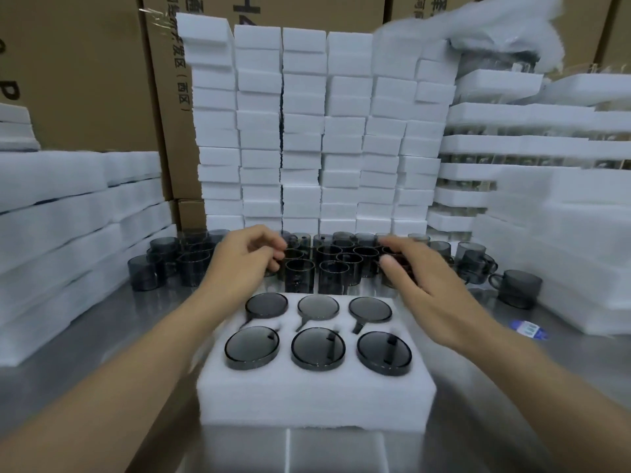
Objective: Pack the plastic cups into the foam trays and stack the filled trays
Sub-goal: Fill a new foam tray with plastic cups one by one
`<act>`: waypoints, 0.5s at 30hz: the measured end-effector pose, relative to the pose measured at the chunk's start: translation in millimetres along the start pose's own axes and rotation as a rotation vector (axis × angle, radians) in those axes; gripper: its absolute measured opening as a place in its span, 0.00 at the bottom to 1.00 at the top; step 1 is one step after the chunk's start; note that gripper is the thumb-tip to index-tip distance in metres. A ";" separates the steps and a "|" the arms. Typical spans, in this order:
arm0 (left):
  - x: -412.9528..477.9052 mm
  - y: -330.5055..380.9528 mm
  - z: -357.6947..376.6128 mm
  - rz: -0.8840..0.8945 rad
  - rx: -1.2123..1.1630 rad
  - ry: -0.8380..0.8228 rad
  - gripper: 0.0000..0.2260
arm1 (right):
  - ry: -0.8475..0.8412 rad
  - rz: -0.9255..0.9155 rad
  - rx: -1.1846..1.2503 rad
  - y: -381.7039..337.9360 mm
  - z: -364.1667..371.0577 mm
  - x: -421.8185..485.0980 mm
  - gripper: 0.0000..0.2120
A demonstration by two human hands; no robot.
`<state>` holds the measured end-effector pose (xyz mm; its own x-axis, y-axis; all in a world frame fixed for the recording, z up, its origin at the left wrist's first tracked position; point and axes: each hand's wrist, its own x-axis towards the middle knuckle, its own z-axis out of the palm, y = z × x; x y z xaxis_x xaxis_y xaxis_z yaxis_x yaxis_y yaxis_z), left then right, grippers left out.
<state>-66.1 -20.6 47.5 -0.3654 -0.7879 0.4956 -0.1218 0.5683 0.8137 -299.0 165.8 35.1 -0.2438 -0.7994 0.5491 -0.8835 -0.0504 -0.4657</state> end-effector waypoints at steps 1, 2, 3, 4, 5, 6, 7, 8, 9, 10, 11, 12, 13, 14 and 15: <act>-2.2 -8.1 -6.8 -0.011 0.035 0.004 0.20 | -0.087 0.046 -0.063 18.4 3.9 -2.5 0.32; -5.7 -17.7 -12.4 -0.025 0.096 0.009 0.20 | -0.183 0.102 -0.113 34.5 8.1 -4.9 0.34; -9.9 -26.6 -16.7 -0.042 0.162 0.009 0.21 | -0.251 0.164 -0.142 47.8 12.0 -6.9 0.35; -13.5 -34.0 -19.8 -0.058 0.237 0.008 0.21 | -0.293 0.221 -0.163 57.0 15.2 -7.4 0.34; -15.6 -39.5 -20.9 -0.083 0.281 0.003 0.21 | -0.314 0.258 -0.188 62.7 17.5 -7.0 0.32; -16.0 -41.9 -21.7 -0.097 0.313 0.002 0.20 | -0.329 0.269 -0.221 66.5 18.8 -5.3 0.29; -15.5 -44.2 -21.1 -0.121 0.313 -0.002 0.19 | -0.334 0.268 -0.257 68.0 19.8 -4.0 0.27; -15.9 -42.9 -20.3 -0.127 0.322 -0.007 0.18 | -0.349 0.265 -0.283 67.1 20.0 -2.8 0.25; -16.7 -42.3 -19.6 -0.147 0.313 -0.031 0.18 | -0.352 0.266 -0.290 64.9 18.9 -2.3 0.24; -19.0 -39.0 -19.9 -0.168 0.299 -0.054 0.17 | -0.353 0.271 -0.296 64.1 17.0 -2.2 0.23; -22.6 -35.1 -20.1 -0.207 0.267 -0.077 0.17 | -0.349 0.265 -0.300 60.9 14.2 -3.4 0.23; -25.6 -31.0 -21.9 -0.252 0.238 -0.080 0.16 | -0.363 0.267 -0.310 57.8 12.2 -4.6 0.23; -28.9 -24.2 -25.5 -0.319 0.202 -0.081 0.14 | -0.368 0.270 -0.317 54.1 8.9 -5.4 0.23; -31.8 -19.9 -30.1 -0.373 0.179 -0.088 0.13 | -0.389 0.272 -0.325 51.4 6.9 -4.9 0.23; -38.2 -13.7 -35.9 -0.427 0.205 -0.118 0.14 | -0.382 0.267 -0.322 47.9 6.4 -4.6 0.23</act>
<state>-17.3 -6.8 28.3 -0.3441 -0.9352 0.0834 -0.4582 0.2449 0.8545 -337.7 163.3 5.9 -0.3669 -0.9220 0.1235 -0.9028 0.3210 -0.2862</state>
